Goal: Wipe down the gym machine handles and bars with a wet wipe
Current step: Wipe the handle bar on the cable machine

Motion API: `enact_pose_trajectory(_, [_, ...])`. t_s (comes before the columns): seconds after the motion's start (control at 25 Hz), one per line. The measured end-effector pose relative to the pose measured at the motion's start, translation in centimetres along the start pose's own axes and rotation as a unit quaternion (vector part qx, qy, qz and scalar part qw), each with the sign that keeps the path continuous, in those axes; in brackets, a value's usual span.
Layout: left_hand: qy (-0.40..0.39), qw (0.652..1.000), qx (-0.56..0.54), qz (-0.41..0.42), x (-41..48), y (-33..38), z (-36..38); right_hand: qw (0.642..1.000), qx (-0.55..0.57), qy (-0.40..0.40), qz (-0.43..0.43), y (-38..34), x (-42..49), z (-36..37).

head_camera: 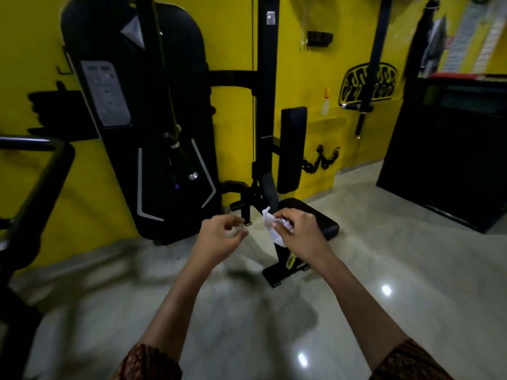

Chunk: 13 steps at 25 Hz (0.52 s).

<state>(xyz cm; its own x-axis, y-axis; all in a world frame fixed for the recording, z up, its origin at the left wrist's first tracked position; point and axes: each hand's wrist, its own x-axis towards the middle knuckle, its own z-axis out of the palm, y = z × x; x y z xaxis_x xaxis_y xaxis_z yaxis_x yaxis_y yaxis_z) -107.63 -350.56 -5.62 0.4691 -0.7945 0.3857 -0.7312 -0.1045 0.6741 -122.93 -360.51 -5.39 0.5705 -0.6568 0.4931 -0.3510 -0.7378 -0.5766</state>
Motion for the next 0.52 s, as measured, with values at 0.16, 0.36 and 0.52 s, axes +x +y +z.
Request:
enact_pose_trajectory(0.16, [0.033, 0.999, 0.019, -0.016, 6.2, -3.3, 0.2, 0.998, 0.050, -0.015, -0.018, 2.1, 6.6, 3.9])
enact_pose_trajectory(0.36, [0.073, 0.995, 0.057, -0.031, 13.5, -6.8, 2.0, 0.991, 0.110, -0.062, -0.048, 6.1, 15.7, 8.8])
enact_pose_trajectory(0.52, [0.115, 0.986, 0.098, -0.063, 19.4, -9.0, 3.9, 0.982, 0.132, -0.101, -0.090, 9.5, 22.8, 12.1])
